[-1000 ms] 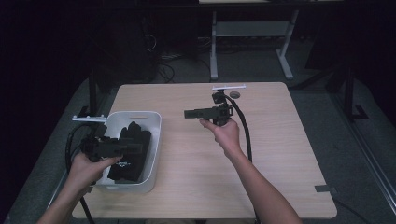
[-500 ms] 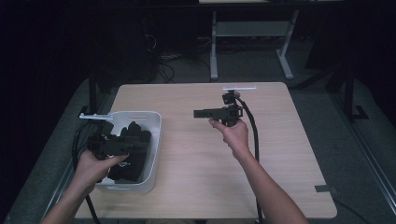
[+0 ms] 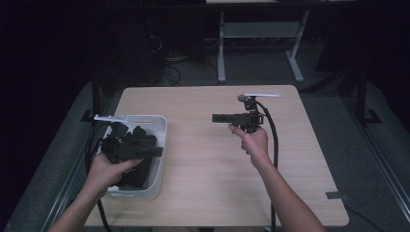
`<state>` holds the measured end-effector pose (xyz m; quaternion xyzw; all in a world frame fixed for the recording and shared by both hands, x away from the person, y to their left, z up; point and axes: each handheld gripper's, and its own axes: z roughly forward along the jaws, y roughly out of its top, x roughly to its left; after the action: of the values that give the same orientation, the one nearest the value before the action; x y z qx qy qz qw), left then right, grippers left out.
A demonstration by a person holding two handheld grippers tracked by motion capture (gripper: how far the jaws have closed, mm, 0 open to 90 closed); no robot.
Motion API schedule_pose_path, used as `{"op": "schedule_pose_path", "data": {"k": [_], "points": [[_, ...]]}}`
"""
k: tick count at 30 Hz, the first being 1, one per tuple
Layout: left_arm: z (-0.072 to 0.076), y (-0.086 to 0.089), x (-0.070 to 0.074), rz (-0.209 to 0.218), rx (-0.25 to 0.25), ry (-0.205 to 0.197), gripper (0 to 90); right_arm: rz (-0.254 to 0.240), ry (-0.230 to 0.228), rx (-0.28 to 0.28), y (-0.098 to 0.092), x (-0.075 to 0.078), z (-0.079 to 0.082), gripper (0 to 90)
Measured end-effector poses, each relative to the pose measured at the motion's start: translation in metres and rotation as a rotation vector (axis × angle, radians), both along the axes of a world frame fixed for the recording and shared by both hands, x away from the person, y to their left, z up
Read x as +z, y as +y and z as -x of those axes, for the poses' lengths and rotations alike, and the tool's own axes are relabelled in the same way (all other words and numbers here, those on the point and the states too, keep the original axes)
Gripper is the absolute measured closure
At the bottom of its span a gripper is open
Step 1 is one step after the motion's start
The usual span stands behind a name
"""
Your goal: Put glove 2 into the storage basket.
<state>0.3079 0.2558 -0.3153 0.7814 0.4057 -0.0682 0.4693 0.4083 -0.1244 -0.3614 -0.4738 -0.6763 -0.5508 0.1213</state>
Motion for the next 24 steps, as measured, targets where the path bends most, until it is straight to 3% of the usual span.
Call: {"op": "schedule_pose_path", "data": {"k": [7,24], "points": [[0.000,-0.018,-0.006,-0.001,-0.028,0.009,25.8,0.005,0.004,-0.020,-0.015,-0.007,0.004,33.3],[-0.005,-0.043,-0.012,-0.011,-0.060,0.017,24.4,-0.002,0.010,-0.069,-0.051,-0.015,0.011,33.0]]}}
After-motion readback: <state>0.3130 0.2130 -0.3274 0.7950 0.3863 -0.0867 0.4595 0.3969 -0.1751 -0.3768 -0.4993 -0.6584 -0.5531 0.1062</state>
